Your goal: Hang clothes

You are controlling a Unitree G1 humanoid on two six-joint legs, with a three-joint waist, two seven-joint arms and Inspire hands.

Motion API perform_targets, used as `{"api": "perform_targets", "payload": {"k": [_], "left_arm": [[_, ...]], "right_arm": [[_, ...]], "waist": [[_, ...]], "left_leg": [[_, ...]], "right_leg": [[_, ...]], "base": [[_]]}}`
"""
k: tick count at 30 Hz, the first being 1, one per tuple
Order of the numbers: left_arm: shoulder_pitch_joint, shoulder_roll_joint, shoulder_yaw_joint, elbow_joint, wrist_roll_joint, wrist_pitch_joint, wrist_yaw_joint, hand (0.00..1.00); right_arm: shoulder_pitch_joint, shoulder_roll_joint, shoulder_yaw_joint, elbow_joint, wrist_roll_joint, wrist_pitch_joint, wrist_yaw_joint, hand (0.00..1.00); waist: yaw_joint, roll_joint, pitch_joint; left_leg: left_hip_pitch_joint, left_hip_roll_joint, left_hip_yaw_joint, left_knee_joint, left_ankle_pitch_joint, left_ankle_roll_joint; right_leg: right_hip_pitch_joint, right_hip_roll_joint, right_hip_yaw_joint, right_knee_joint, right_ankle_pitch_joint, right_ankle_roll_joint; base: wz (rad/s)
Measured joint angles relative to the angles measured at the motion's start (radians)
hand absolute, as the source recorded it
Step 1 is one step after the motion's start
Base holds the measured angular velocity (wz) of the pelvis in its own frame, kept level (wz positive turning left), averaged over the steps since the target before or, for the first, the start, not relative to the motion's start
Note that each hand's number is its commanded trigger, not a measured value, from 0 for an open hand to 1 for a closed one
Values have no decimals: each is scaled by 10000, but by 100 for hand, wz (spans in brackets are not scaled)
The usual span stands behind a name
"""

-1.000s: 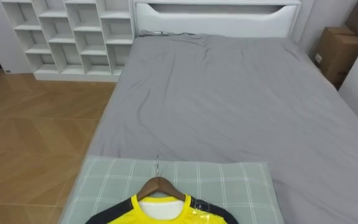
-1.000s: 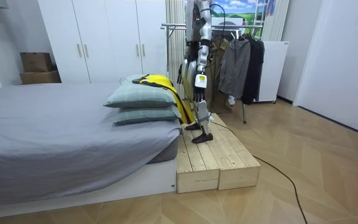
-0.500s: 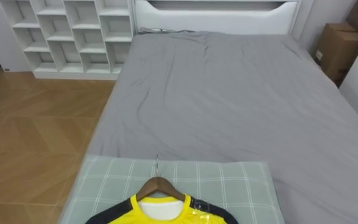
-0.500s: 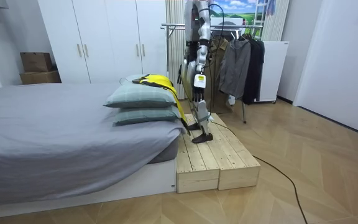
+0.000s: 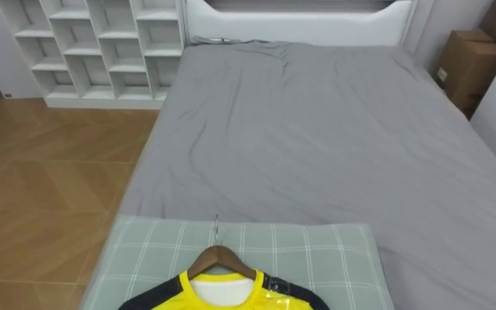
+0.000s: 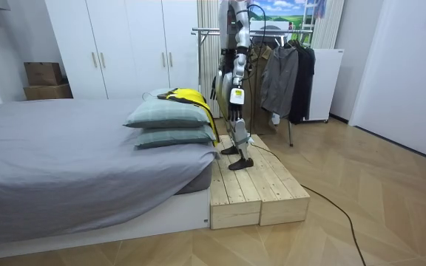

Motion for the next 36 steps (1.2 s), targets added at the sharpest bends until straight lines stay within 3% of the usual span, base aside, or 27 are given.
{"api": "perform_targets", "payload": {"k": [23, 30, 36], "left_arm": [[-19, -1, 43, -189, 25, -116, 294, 0], [-52, 1, 157, -231, -487, -214, 1263, 0], [-209, 90, 950, -282, -592, -254, 2269, 0]], "right_arm": [[-6, 8, 2, -29, -16, 0, 27, 0], [5, 20, 44, 5, -9, 3, -99, 0], [92, -4, 75, 3, -11, 167, -273, 0]], "waist": [[-44, 2, -7], [-39, -71, 4], [103, -32, -1]], "left_leg": [[-78, -33, -52, 20, 0, 0], [18, -32, -105, 20, 0, 0], [159, -39, -157, 12, 0, 0]], "right_leg": [[64, -21, -124, -1, -11, 2], [120, -20, -165, 2, -11, 2], [250, -20, -278, 4, -10, 1]], "base": [[1], [0], [2]]}}
